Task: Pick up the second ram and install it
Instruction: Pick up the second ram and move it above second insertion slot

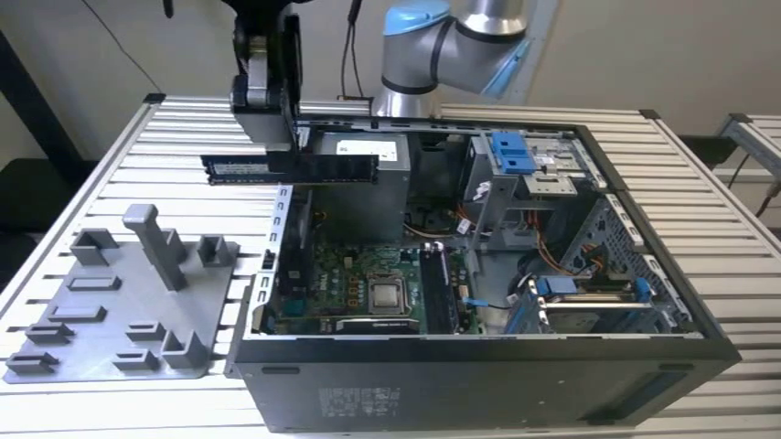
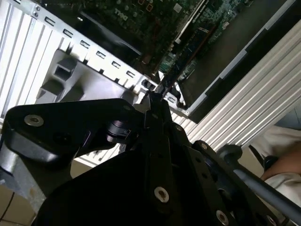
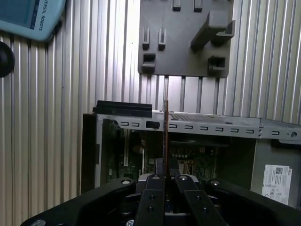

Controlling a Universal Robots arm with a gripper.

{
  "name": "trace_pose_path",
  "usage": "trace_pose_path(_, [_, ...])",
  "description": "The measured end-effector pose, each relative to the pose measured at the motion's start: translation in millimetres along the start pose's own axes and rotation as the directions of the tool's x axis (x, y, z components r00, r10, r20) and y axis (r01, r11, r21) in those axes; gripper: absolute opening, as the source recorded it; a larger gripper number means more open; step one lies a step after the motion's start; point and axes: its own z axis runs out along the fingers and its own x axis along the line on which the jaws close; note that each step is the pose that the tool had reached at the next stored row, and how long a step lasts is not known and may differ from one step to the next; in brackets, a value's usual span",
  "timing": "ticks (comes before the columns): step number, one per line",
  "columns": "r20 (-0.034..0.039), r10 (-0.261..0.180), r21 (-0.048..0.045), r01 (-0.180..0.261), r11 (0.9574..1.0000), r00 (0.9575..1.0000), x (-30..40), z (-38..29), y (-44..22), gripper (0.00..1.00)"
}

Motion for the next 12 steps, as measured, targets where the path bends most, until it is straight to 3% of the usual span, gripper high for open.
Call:
trace_pose_path(6, [0.0001,0.000,-0.0003,0.000,1.0000,1.0000,1.0,-0.5,-23.1,0.14])
trace_pose_path(12, [0.0000,0.000,-0.0002,0.000,1.0000,1.0000,1.6,-0.9,-38.5,0.14])
